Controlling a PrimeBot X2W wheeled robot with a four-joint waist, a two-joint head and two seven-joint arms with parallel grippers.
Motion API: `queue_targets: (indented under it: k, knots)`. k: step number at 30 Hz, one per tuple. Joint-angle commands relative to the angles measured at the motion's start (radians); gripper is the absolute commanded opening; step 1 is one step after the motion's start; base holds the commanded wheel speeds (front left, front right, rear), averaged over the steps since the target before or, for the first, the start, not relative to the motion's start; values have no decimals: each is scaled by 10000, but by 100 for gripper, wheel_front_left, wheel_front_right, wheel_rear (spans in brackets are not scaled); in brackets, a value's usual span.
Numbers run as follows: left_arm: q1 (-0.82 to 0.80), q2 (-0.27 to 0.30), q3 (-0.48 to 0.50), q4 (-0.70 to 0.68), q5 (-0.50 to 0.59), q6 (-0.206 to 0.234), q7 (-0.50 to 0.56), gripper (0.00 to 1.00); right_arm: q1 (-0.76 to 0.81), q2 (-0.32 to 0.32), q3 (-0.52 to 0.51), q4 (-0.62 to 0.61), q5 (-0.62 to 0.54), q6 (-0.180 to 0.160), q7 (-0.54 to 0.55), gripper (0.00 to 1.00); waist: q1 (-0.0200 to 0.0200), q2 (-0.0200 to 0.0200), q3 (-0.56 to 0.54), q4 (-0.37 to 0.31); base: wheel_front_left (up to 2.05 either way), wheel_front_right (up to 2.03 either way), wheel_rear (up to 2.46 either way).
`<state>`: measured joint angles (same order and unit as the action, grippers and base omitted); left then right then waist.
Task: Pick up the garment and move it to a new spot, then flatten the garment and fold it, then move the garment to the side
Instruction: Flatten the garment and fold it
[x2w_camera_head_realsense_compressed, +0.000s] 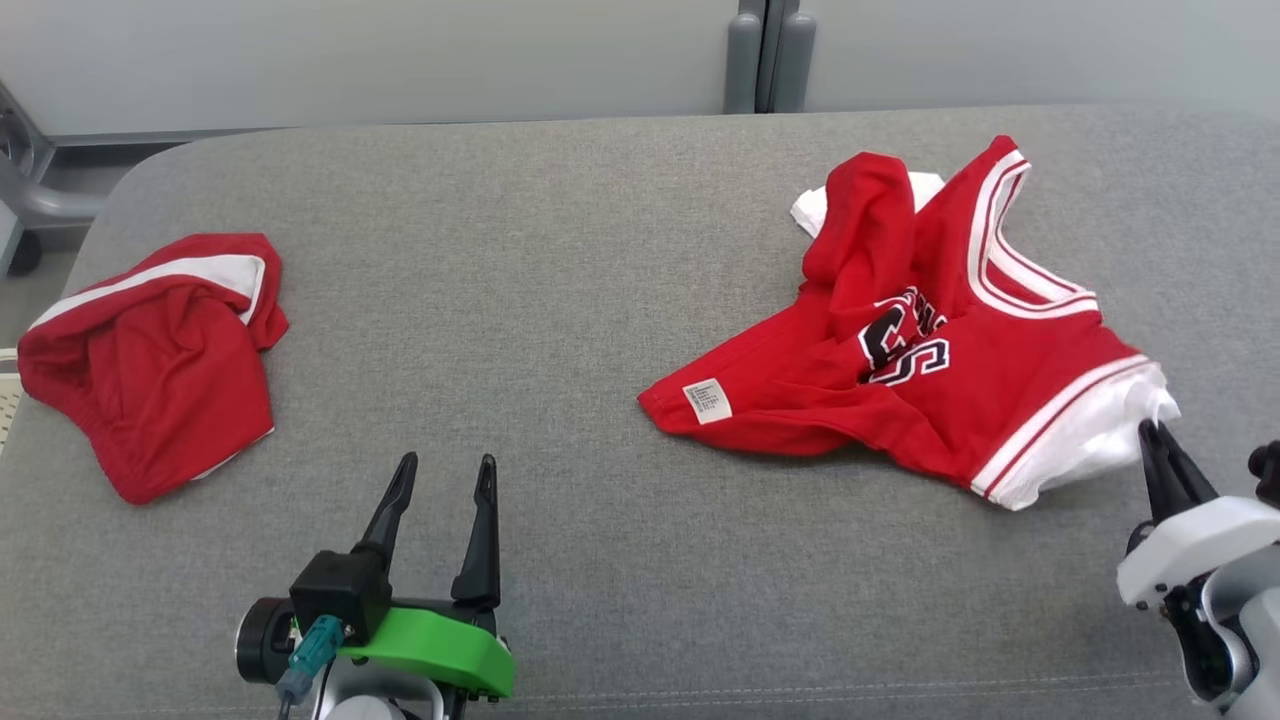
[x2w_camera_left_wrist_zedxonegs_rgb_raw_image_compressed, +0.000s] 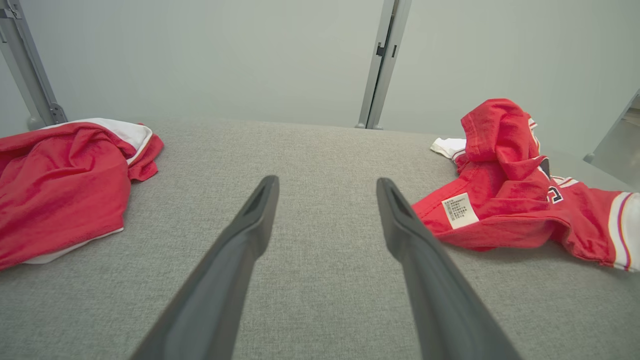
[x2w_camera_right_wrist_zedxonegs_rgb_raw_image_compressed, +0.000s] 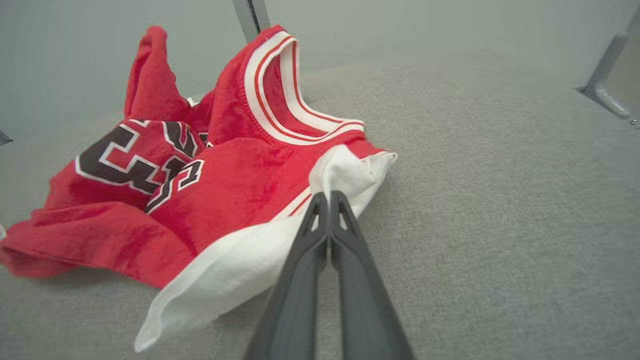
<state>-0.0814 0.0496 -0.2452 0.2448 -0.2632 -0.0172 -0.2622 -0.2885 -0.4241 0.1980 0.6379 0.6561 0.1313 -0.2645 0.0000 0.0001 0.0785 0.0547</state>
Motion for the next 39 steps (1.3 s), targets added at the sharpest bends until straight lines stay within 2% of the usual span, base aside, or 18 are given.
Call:
queue_targets:
  k: [1,8,9,10,11,18,27,39]
  knots:
    - [75,19,45,6,38,-19,-15,100,229,29,-51,23,-69,-11,-19,0,0,-1,-35,-89,0,0,0]
    - [-2,19,65,62,97,-89,-15,100,563,136,-52,923,-285,-11,314,0,0,-1,-34,-208,0,0,0]
    - [0,20,66,54,102,-86,-15,100,520,99,-21,1092,-393,-13,384,9,0,-1,-32,-219,0,0,0]
    - [8,19,67,44,103,-77,-15,100,437,84,1,1180,-527,-13,364,49,0,-1,-31,-231,0,0,0]
    - [21,19,67,41,108,-73,-15,100,356,138,-38,1232,-558,-13,304,100,0,-1,-38,-246,0,0,0]
    - [139,20,170,56,109,-81,-15,100,441,199,-689,966,-1079,-11,5,100,0,-1,-192,-327,0,0,0]
    - [205,20,317,13,237,-133,-15,100,802,727,-1540,-938,-2189,-11,-27,100,0,-1,-221,-653,0,0,0]
    - [-701,279,325,803,638,-761,-15,100,1254,1638,-1955,-2413,-3141,-13,-20,100,0,-1,-73,-1239,0,0,0]
